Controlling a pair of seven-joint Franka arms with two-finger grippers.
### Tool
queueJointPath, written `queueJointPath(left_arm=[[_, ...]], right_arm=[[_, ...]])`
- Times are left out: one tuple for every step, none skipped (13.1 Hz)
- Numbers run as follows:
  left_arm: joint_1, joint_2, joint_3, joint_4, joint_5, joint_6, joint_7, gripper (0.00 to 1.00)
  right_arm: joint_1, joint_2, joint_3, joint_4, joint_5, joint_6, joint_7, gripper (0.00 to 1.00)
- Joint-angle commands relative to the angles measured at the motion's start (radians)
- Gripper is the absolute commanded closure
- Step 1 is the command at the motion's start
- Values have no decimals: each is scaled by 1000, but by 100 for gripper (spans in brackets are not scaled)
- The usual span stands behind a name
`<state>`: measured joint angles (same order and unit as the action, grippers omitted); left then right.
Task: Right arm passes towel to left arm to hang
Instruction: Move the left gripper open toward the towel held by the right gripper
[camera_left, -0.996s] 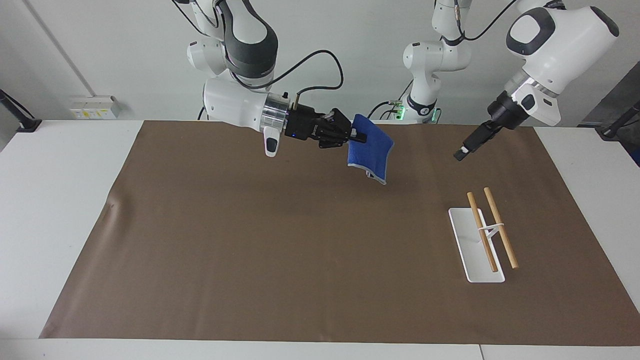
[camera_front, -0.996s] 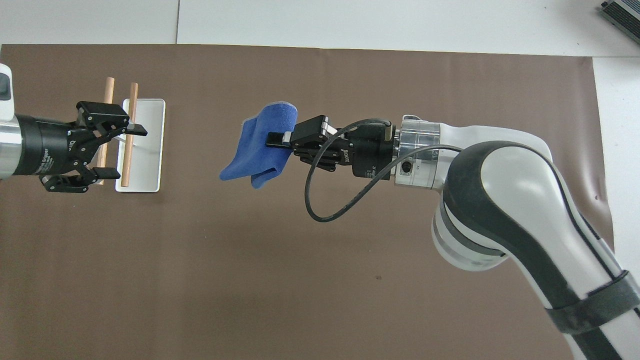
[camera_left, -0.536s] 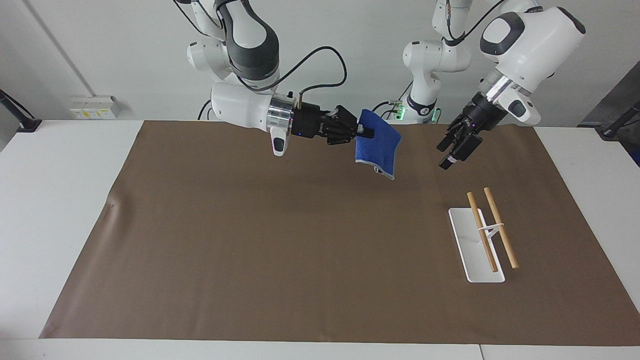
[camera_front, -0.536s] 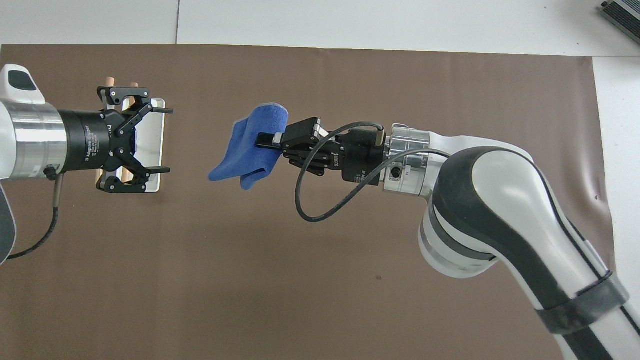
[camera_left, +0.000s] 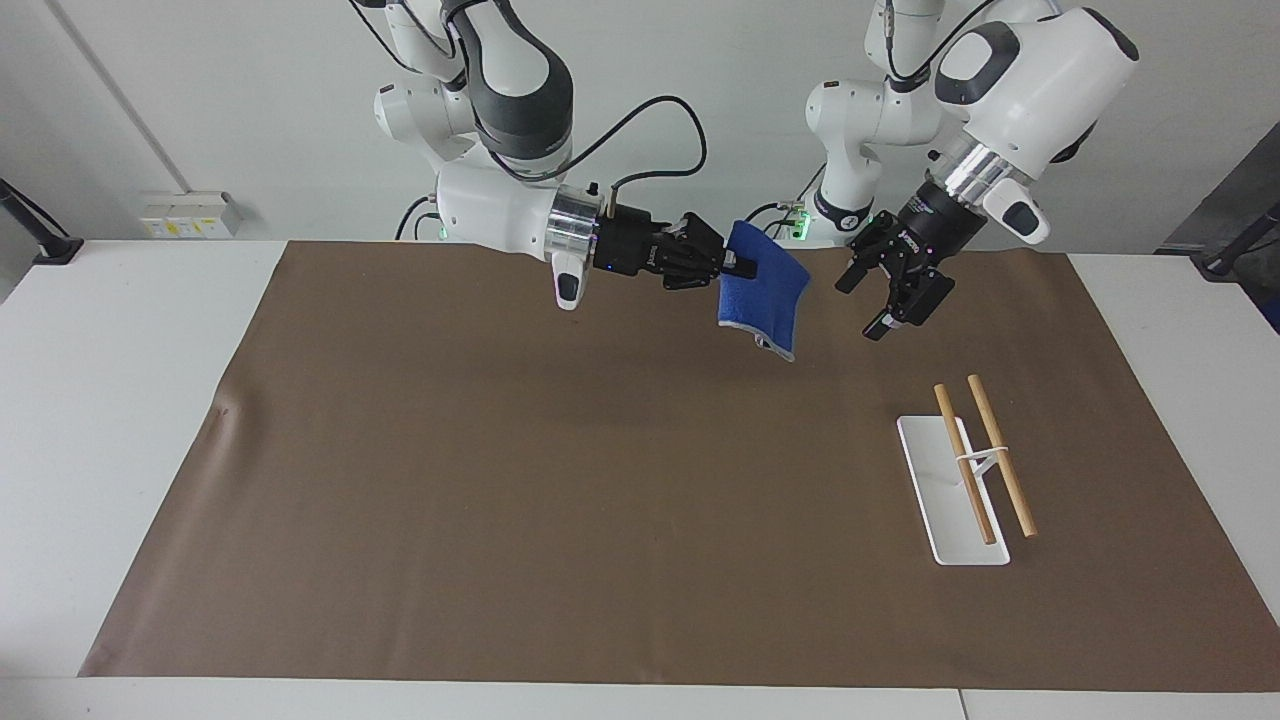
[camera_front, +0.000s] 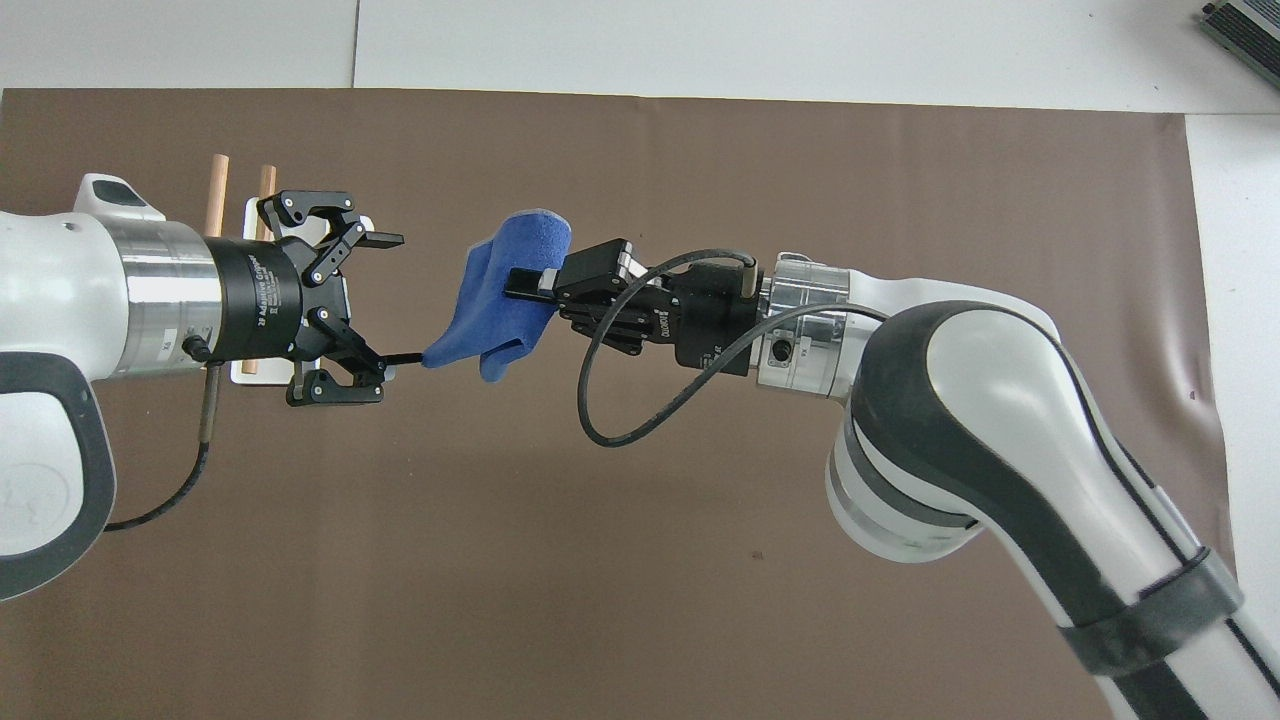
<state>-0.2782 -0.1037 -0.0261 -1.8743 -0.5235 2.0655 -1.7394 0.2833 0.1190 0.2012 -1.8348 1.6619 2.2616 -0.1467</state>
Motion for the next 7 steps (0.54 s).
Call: queueJointPath(left_arm=[[-44,-51,15,-58,-20,-28,-44,0],[-73,-62,15,-84,-20,-12,-63,0],[-87,-70,15,-95,-20,8,-66,0],[-98,-70,15,-101,-20,24,-69,0],[-99,-70,15,-102,-20,28,-69,0],[-99,-70,15,-102,-20,31,-69,0],[-99,-70,15,-102,-20,53,-68,11]], right_arm=[[-6,-22,6,-26,32,16,-31,100],[-6,-22,6,-26,32,16,-31,100],[-6,-22,6,-26,32,16,-31,100],[-6,-22,6,-26,32,16,-33,100],[-6,-22,6,-27,32,16,-31,100],[-6,-22,6,-32,32,18,-31,100],[-6,-22,6,-32,32,16,-33,100]])
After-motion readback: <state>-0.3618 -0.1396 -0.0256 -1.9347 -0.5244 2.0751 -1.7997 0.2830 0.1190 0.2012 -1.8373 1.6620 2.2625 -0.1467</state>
